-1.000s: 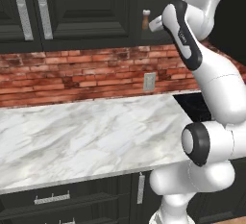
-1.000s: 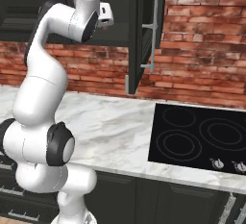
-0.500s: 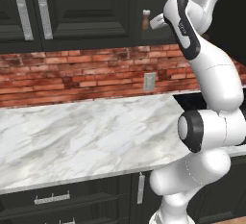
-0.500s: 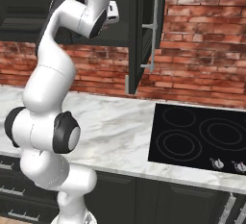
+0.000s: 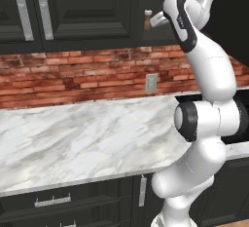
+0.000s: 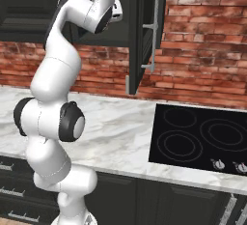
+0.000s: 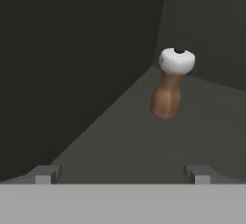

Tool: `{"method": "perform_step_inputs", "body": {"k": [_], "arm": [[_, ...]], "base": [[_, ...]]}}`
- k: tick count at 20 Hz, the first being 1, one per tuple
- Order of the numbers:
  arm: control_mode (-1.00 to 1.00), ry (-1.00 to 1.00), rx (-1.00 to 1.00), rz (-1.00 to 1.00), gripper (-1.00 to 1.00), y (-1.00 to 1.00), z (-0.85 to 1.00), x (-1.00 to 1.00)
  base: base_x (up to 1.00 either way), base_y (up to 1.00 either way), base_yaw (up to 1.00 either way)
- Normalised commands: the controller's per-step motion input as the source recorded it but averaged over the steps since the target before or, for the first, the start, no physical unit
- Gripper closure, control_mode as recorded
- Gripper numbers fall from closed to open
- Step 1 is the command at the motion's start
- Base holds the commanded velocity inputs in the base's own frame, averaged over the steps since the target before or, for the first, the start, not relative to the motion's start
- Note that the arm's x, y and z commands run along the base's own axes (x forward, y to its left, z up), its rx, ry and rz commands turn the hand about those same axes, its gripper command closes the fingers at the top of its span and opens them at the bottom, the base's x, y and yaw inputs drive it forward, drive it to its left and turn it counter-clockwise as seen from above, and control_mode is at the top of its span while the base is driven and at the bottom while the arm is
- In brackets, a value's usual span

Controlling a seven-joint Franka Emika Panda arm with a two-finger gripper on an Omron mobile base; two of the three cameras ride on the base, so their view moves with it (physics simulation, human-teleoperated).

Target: Retrieve the shaker from the cabinet and place it next the steak on a plate on the dining table.

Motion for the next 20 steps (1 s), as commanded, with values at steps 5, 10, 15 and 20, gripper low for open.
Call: {"method": "perform_step_inputs", "body": {"k": [5, 10, 15, 20], "arm": [[-1.00, 0.01, 0.00, 0.02, -1.00, -0.07, 0.17, 0.36], [-1.00, 0.00, 0.00, 0.04, -1.00, -0.07, 0.06, 0.38], [-1.00, 0.00, 0.00, 0.05, -1.00, -0.06, 0.00, 0.38], [-1.00, 0.00, 0.00, 0.06, -1.00, -0.02, 0.00, 0.38]], "base": [[0.00, 0.00, 0.00], [0.00, 0.00, 0.00], [0.00, 0.00, 0.00], [0.00, 0.00, 0.00]]}}
